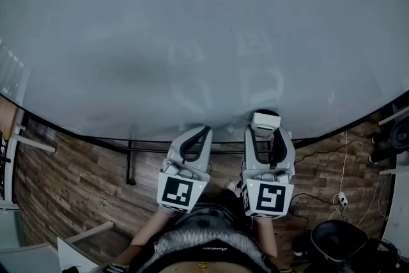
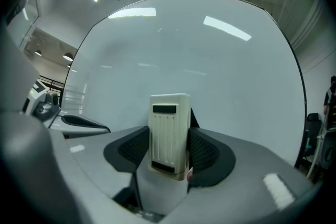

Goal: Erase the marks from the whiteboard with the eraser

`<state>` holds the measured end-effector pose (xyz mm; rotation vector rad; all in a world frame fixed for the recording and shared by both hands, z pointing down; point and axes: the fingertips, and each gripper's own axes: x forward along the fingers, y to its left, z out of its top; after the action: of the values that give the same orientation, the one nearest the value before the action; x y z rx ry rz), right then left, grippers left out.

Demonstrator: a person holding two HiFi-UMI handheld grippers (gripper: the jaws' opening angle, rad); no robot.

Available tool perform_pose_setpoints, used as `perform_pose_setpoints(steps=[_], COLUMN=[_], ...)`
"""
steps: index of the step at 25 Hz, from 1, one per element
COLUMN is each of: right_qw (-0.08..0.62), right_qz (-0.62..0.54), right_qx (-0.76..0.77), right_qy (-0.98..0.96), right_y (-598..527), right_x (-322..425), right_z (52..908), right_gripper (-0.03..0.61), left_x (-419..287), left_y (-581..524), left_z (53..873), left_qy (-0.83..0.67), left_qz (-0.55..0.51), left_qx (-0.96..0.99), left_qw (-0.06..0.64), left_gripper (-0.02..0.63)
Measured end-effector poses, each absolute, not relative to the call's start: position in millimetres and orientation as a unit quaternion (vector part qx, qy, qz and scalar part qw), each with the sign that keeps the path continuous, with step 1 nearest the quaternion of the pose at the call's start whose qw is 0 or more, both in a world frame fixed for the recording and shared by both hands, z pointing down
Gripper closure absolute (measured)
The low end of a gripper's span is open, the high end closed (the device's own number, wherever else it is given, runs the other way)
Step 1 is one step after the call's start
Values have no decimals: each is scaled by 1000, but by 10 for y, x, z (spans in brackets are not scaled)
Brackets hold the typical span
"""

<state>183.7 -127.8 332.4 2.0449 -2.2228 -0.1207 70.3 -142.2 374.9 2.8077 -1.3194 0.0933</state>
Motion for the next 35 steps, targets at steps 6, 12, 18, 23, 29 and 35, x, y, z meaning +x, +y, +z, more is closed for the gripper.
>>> perform_pose_setpoints(steps=[6,12,18,23,29,35], right_qw=[55,60,72,79,76,74], right_qz=[-40,-44,-46,-52,-58,-70], right_qx=[663,665,653,635,636,637], right_qy=[-745,-743,-753,-767,-766,-764], right_y=[-1265,-1391,-1503,-1544,-1480,-1446], right_x=[1661,1110,604,209,176,181], right_z=[3277,3356,3410,3438,3368,3318], right_gripper=[341,341,341,341,341,339], left_x=[801,237,-205,-508,-656,-705], left_y=[-1365,-1456,-1537,-1550,-1469,-1438], left_z=[3671,3802,3907,3950,3924,3927], left_qy=[-408,-411,-418,-428,-440,-441], left_qz=[30,26,28,27,31,31], left_qx=[912,911,908,903,897,897], left_qw=[10,22,27,30,29,27], left_gripper=[609,609,609,609,609,609])
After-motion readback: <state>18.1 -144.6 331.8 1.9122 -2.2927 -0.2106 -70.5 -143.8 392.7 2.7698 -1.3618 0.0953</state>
